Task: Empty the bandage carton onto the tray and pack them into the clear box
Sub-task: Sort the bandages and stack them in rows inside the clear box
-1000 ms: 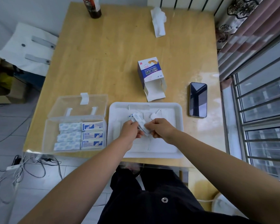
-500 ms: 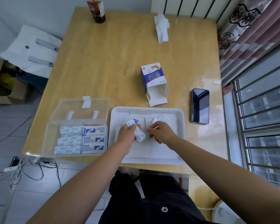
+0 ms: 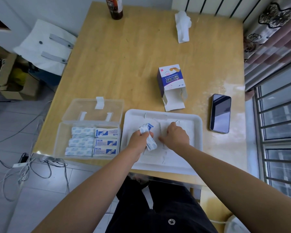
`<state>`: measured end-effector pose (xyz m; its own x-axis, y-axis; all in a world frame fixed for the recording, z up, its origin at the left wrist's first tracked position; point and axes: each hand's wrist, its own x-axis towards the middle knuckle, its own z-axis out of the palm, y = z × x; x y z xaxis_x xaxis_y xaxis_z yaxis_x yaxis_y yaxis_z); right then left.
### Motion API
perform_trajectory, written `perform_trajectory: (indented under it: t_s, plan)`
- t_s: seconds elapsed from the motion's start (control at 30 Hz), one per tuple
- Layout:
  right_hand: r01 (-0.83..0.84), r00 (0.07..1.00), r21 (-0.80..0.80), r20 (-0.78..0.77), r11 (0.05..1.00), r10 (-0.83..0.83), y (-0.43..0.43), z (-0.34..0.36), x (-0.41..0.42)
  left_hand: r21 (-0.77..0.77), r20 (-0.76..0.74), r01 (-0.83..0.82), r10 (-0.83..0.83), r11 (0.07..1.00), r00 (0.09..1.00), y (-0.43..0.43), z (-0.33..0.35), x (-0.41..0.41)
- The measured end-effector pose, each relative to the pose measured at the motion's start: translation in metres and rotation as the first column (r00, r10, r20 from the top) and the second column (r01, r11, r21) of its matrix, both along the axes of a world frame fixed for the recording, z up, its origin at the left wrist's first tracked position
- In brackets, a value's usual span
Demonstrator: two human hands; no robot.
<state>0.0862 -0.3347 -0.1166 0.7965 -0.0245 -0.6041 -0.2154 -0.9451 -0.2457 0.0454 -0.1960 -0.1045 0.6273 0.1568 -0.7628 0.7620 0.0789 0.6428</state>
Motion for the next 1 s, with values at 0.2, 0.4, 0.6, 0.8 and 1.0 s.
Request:
perform_trajectory:
  t_s: [0.2,0.4,0.6,0.8,1.0]
  plan:
    - [-0.018,1.000,0.070,0.010,0.997,0.017,-0.013,0.000,0.002,0.008,-0.016,0.047,-0.047,0.999,0.999,0.003,-0.002,0.000]
    - [0.001,1.000,0.124,0.017,0.992,-0.003,-0.026,-0.001,0.000,0.005,-0.030,0.033,-0.033,0.999,0.999,0.004,0.001,0.000]
    - [0.068,0.995,0.186,0.055,0.980,-0.079,-0.031,0.001,0.000,-0.020,-0.024,0.023,-0.023,1.000,0.999,0.005,0.001,0.001]
    - [0.013,0.995,0.198,0.094,0.980,-0.032,-0.028,0.005,-0.005,0.009,-0.036,-0.032,0.033,0.999,0.999,0.009,0.003,0.002]
    - [-0.012,1.000,0.111,-0.006,0.994,0.012,-0.015,-0.001,-0.011,-0.017,-0.072,-0.038,0.037,0.999,0.997,0.011,0.007,-0.003]
